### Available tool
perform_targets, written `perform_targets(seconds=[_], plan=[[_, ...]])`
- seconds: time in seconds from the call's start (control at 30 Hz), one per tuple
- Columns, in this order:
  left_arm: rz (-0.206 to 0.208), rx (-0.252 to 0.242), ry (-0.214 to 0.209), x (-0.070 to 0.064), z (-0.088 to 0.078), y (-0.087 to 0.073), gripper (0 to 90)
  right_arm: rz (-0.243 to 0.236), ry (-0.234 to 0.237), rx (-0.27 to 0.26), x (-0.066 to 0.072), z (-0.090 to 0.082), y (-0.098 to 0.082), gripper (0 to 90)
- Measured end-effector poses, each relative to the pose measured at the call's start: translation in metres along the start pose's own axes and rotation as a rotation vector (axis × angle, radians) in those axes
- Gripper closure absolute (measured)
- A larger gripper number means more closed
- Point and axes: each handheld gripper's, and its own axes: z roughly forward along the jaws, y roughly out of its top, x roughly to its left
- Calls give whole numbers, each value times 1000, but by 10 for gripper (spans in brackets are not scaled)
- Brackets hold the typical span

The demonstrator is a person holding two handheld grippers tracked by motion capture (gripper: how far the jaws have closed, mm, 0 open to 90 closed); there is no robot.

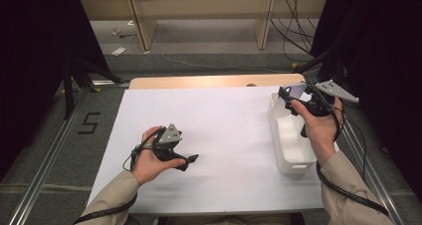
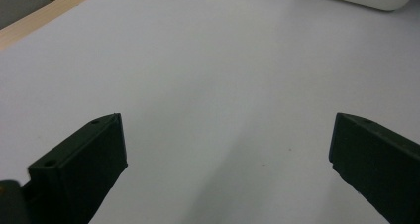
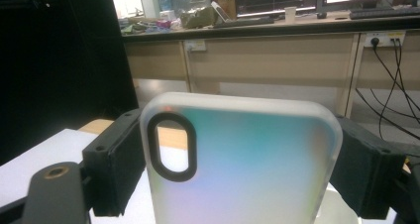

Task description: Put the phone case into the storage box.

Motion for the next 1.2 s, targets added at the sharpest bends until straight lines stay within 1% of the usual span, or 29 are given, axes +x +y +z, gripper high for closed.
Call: perform_targets(seconds=[0.23,1.2], plan=[[0,-2,2,0,0,0,8,-1,-8,7,-2,0,0,182],[-3,-8,5,0,0,0,12,6,-33,-3,-11,-2,0,182]])
